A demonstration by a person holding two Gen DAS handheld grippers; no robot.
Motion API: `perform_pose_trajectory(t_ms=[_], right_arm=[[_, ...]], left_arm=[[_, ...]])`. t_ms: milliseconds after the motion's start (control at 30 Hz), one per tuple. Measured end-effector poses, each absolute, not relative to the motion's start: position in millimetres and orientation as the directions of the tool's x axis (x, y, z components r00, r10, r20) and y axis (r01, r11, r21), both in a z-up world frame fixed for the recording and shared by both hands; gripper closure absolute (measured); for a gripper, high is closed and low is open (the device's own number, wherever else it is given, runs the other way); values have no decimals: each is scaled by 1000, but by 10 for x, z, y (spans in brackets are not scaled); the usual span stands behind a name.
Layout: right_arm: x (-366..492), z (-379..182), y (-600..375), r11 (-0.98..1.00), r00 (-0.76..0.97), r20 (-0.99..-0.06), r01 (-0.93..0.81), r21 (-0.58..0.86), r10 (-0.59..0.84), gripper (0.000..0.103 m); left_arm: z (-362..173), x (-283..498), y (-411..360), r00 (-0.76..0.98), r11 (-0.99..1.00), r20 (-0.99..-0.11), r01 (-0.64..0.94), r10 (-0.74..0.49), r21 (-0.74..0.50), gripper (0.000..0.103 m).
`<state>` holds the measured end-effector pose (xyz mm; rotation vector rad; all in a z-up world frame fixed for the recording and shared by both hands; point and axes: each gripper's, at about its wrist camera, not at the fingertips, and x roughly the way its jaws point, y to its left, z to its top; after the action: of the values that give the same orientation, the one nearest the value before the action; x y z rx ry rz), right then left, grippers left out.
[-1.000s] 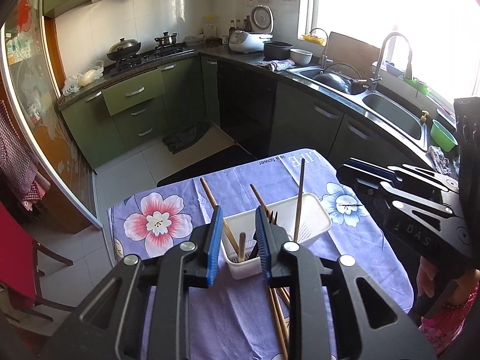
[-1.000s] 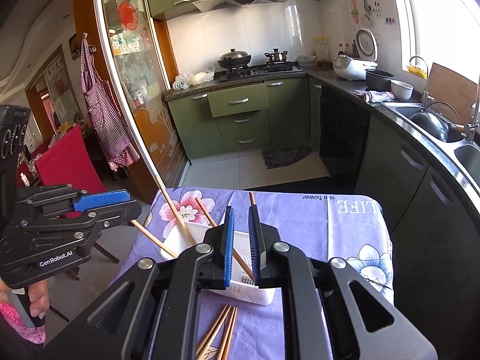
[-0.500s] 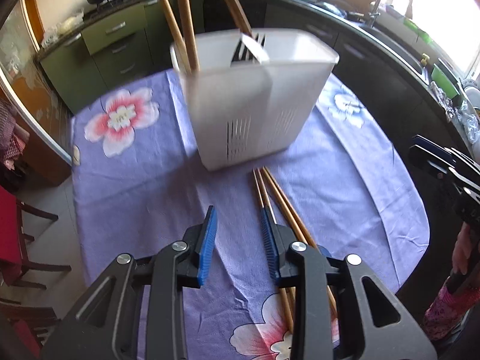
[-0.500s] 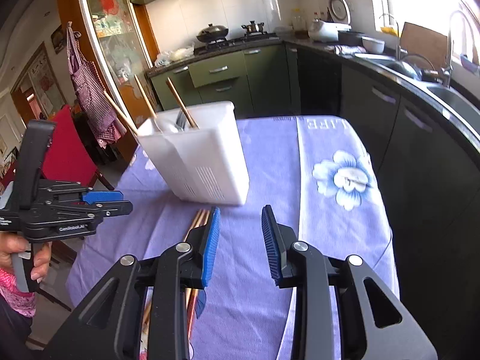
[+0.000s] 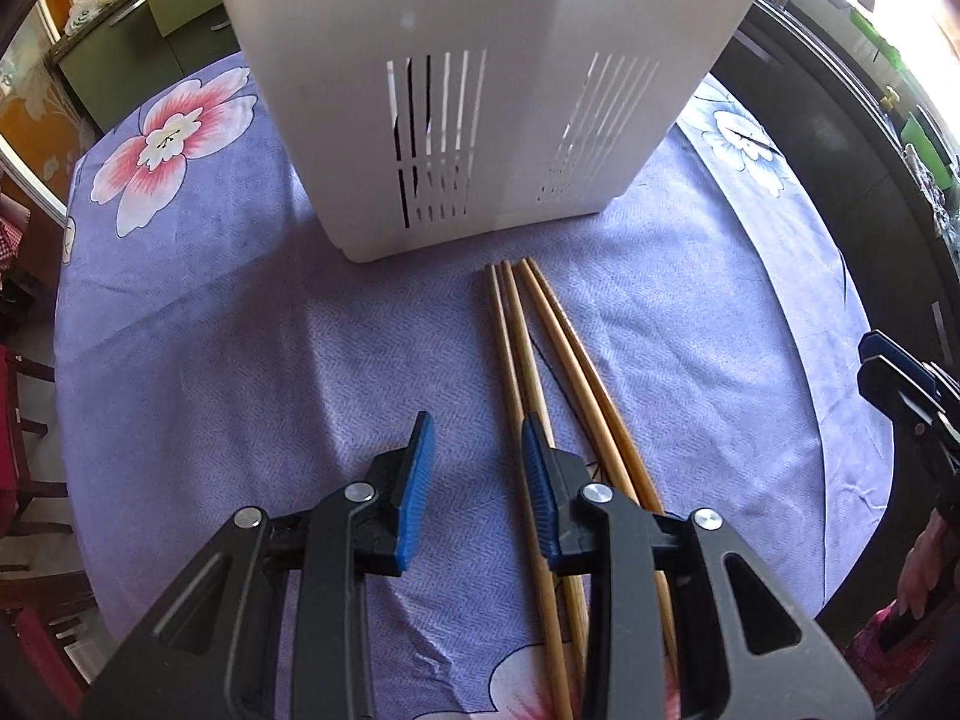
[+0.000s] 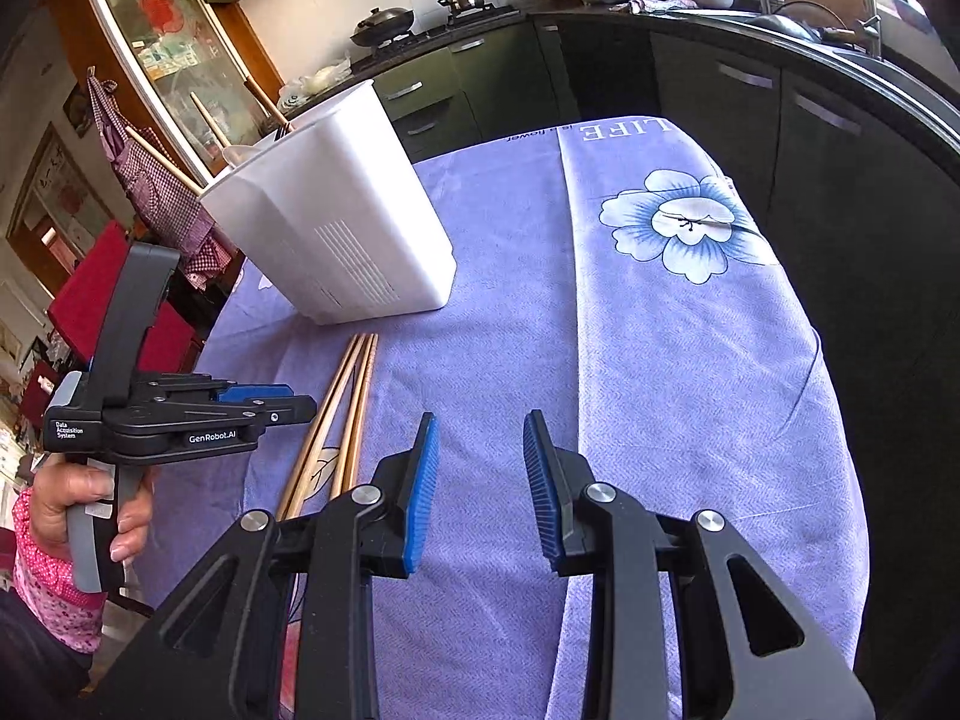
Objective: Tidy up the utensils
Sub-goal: 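Grasp a wooden chopstick with the left gripper while the right grasps a red-tipped chopstick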
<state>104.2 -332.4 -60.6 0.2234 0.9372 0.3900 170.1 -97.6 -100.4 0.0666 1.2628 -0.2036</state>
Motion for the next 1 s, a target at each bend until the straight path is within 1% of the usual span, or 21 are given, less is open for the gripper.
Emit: perform_pose_trajectory(t_ms=[367, 433, 500, 533, 600, 800, 1000], right_arm=[[1093, -586, -3170, 900, 514, -739, -254, 354, 436, 74], [1106, -580, -3140, 900, 513, -740, -260, 350, 436, 74], [1123, -585, -3087, 901, 507, -745, -269, 341, 434, 74], [1132, -592, -3049, 901, 503, -748, -275, 337, 433, 73], [1164, -618, -2950, 900, 489, -757, -292, 325, 432, 71], [1313, -752, -2570, 887, 431, -790, -357, 294, 436, 71], [1377, -909, -2229, 889, 426, -821, -412, 199, 381, 71]], left_arm=[[-1093, 1640, -1158, 288, 979, -954, 201, -85, -27, 74], [-1098, 1619, -1176, 296, 979, -953, 205, -71, -10, 76], [-1099, 1584, -1191, 306, 978, -951, 208, -51, 14, 83], [-1077, 1565, -1190, 309, 978, -950, 210, -50, 17, 85], [-1077, 1578, -1191, 305, 977, -951, 211, -53, 13, 92], [-1081, 1553, -1004, 307, 979, -950, 202, -53, 11, 93], [-1075, 1528, -818, 313, 982, -949, 189, -47, 14, 93]])
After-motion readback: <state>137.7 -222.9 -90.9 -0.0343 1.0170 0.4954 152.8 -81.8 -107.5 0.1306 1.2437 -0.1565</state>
